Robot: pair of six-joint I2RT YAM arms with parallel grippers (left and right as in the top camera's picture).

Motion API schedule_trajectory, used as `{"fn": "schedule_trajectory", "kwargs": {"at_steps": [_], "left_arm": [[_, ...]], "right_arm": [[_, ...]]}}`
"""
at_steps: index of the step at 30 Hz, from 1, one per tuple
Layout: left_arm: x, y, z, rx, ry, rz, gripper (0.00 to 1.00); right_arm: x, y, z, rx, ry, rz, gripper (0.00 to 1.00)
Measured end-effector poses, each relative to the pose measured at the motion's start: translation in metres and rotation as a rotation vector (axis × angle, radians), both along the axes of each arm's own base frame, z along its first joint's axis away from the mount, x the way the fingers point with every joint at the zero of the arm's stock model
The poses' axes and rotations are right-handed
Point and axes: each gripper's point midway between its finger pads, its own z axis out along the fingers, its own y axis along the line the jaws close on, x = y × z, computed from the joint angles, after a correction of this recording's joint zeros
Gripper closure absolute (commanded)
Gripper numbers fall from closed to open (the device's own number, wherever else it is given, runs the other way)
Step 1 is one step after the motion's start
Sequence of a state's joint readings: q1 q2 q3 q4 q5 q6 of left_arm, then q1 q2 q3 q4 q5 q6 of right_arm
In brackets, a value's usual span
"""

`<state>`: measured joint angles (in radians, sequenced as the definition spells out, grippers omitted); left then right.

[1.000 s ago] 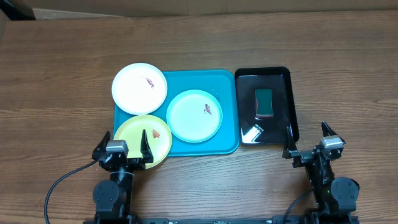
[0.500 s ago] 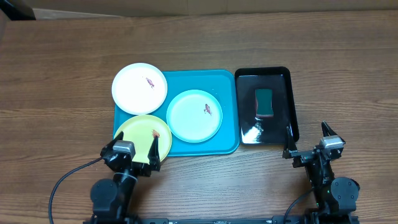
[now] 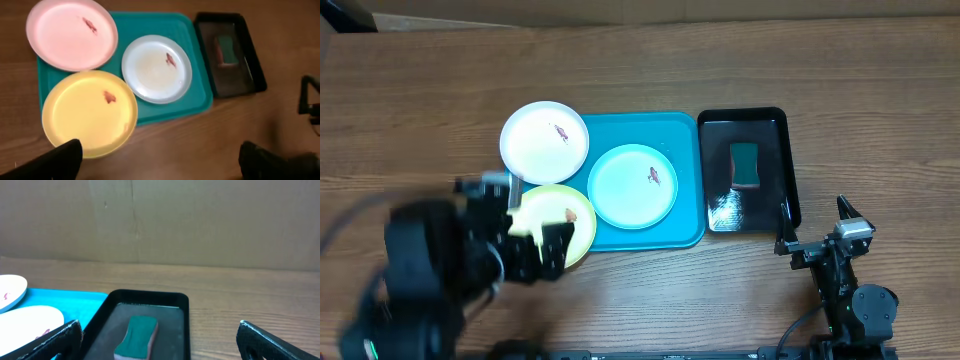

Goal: Clean dirty plates on tray and stack at the side
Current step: 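Move the left gripper over the light-blue plate rim and grip it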

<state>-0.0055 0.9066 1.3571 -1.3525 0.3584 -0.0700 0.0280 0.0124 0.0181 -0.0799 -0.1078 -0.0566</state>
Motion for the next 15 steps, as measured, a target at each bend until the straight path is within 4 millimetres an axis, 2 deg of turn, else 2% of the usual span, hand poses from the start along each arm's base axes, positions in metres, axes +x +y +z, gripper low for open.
{"fn": "schedule_trajectory", "kwargs": {"at_steps": [2, 5, 6, 7, 8, 10, 15], "left_arm": [[0.011, -0.001, 0.009, -0.005, 0.089, -0.008, 0.00], [0.028, -0.002, 0.007, -0.010, 0.220, -0.010, 0.01], [0.033, -0.003, 0.002, -0.011, 0.259, -0.010, 0.09], [0.036, -0.003, -0.004, -0.015, 0.302, -0.003, 0.28], [0.039, -0.003, -0.013, -0.019, 0.357, 0.003, 0.59], [0.045, -0.003, -0.026, -0.023, 0.413, 0.014, 0.96], [0.052, -0.002, -0.068, 0.006, 0.499, 0.045, 0.96]], "right_arm": [[0.000, 0.000, 0.000, 0.000, 0.000, 0.000, 0.00], [0.000, 0.000, 0.000, 0.000, -0.001, 0.000, 0.00], [0.000, 0.000, 0.000, 0.000, -0.001, 0.000, 0.00], [0.000, 0.000, 0.000, 0.000, -0.001, -0.001, 0.00], [0.000, 0.000, 0.000, 0.001, -0.001, 0.000, 0.00], [0.000, 0.000, 0.000, 0.000, -0.001, 0.000, 0.00], [0.000, 0.000, 0.000, 0.000, 0.000, 0.000, 0.00]]}}
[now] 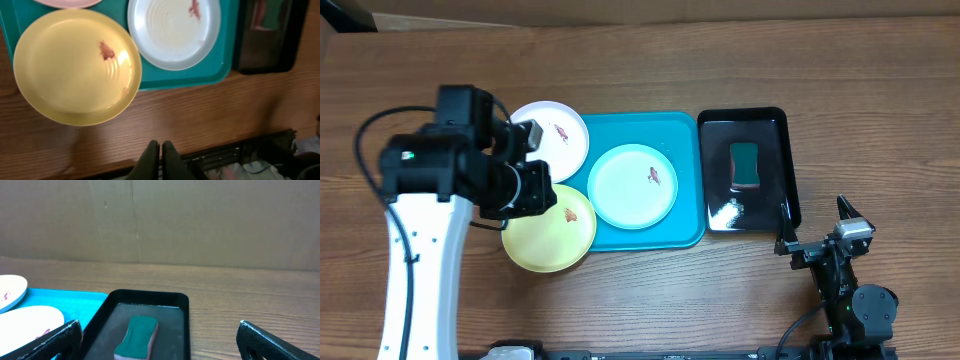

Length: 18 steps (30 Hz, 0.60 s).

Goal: Clean dirty plates on tray and stack at the side
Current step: 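Move the left gripper over the light-blue plate rim and grip it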

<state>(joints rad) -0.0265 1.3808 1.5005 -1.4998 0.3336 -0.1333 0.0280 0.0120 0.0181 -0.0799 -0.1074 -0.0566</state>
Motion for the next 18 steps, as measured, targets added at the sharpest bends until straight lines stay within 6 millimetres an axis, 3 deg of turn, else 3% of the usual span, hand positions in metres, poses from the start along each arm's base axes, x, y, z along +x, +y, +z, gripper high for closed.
{"fn": "schedule_trajectory", "kwargs": {"at_steps": [2, 4, 9, 14, 18], "left_arm": [[0.003, 0.001, -0.018, 0.020, 0.014, 0.011, 0.96], [0.005, 0.002, -0.038, 0.034, 0.031, 0.022, 0.87], [0.011, 0.002, -0.084, 0.045, 0.042, 0.063, 0.59], [0.026, -0.002, -0.110, 0.038, -0.009, 0.086, 0.54], [0.038, -0.012, -0.115, 0.031, -0.067, 0.076, 0.61]], "right_arm": [[0.000, 0.000, 0.000, 0.000, -0.001, 0.000, 0.00], [0.000, 0.000, 0.000, 0.000, -0.001, 0.000, 0.00], [0.000, 0.000, 0.000, 0.000, 0.000, 0.000, 0.00], [0.000, 0.000, 0.000, 0.000, 0.000, 0.000, 0.00], [0.000, 0.000, 0.002, 0.001, -0.007, 0.001, 0.00]]}}
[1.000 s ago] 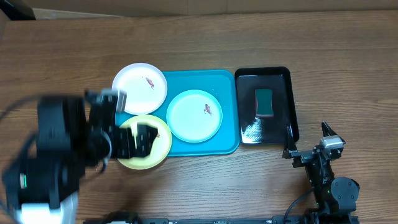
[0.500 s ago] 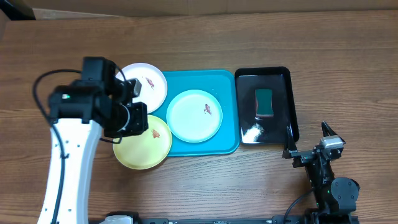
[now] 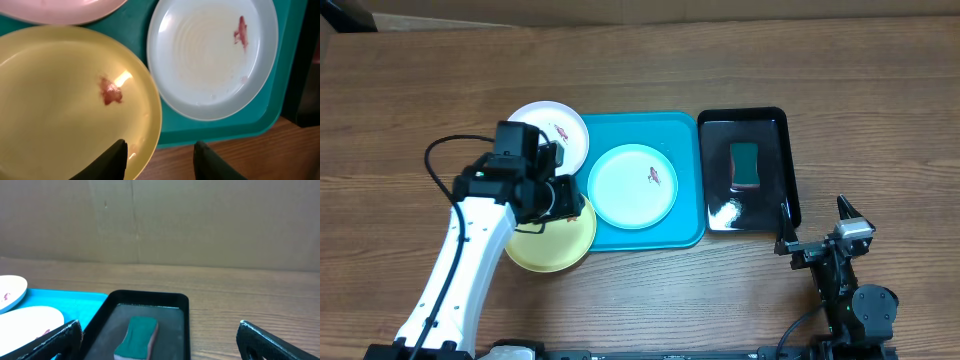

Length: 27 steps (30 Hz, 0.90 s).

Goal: Clean dirty plates on tray and stack at the side
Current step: 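Move the left gripper over the light-blue plate rim and grip it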

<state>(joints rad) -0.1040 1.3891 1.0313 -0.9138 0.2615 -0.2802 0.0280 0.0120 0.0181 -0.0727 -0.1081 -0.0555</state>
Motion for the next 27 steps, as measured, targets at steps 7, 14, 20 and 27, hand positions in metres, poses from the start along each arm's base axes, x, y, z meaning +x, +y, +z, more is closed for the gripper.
{"fn": "schedule_trajectory", "kwargs": {"at_steps": [7, 14, 20, 27], "left_arm": [[0.014, -0.009, 0.011, 0.001, -0.014, 0.014, 0.64], [0.028, -0.006, 0.033, 0.018, -0.039, 0.031, 0.62], [0.029, -0.004, 0.027, 0.033, -0.020, 0.036, 0.64], [0.034, -0.001, 0.004, 0.064, 0.042, 0.041, 0.65]], "right_arm": [[-0.004, 0.016, 0.019, 0.052, -0.064, 0.096, 0.00], [-0.018, 0.020, 0.074, 0.083, 0.041, 0.122, 0.00], [-0.014, 0.020, 0.163, 0.068, 0.232, 0.113, 0.00], [0.031, 0.022, 0.150, 0.087, 0.696, 0.095, 0.00]]}}
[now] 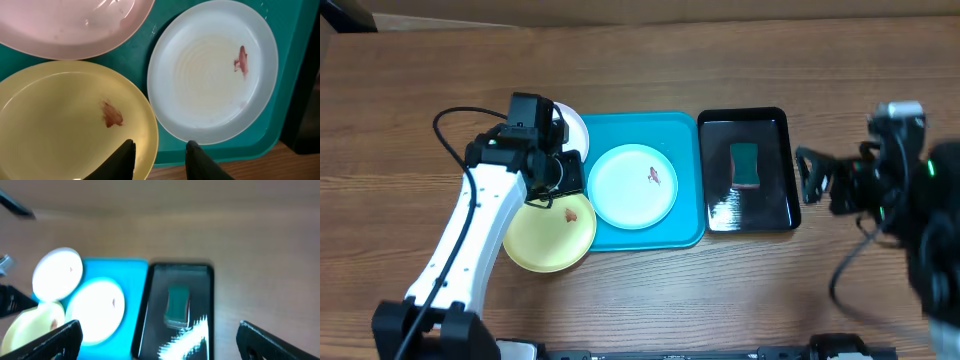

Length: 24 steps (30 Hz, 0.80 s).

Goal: Clean dirty plates on tray and stack at the side
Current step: 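Move the left gripper over the light-blue plate rim and grip it, then reach the right gripper to the green sponge and grasp it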

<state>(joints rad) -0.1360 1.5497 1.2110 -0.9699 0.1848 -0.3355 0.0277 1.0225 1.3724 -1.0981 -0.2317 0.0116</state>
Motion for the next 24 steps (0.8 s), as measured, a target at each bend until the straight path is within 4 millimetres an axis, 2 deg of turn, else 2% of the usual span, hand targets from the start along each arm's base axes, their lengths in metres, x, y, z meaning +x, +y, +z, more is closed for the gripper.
{"fn": "schedule_trajectory", "kwargs": {"at_steps": [4, 15, 18, 24], "left_arm": [[0.005, 0.000, -0.022, 0.010, 0.053, 0.001, 0.65], [0.009, -0.004, -0.060, 0.022, 0.137, -0.007, 0.71], [0.014, -0.009, -0.072, 0.025, 0.143, -0.018, 0.81], [0.018, -0.017, -0.093, 0.032, 0.163, -0.041, 0.80]], "right_arm": [[0.022, 0.004, -0.025, 0.024, 0.172, -0.001, 0.00], [0.049, 0.008, -0.093, 0.044, 0.428, -0.002, 0.01], [0.055, 0.008, -0.107, 0.044, 0.470, -0.005, 0.07], [0.065, 0.009, -0.125, 0.043, 0.515, -0.006, 0.09]]}}
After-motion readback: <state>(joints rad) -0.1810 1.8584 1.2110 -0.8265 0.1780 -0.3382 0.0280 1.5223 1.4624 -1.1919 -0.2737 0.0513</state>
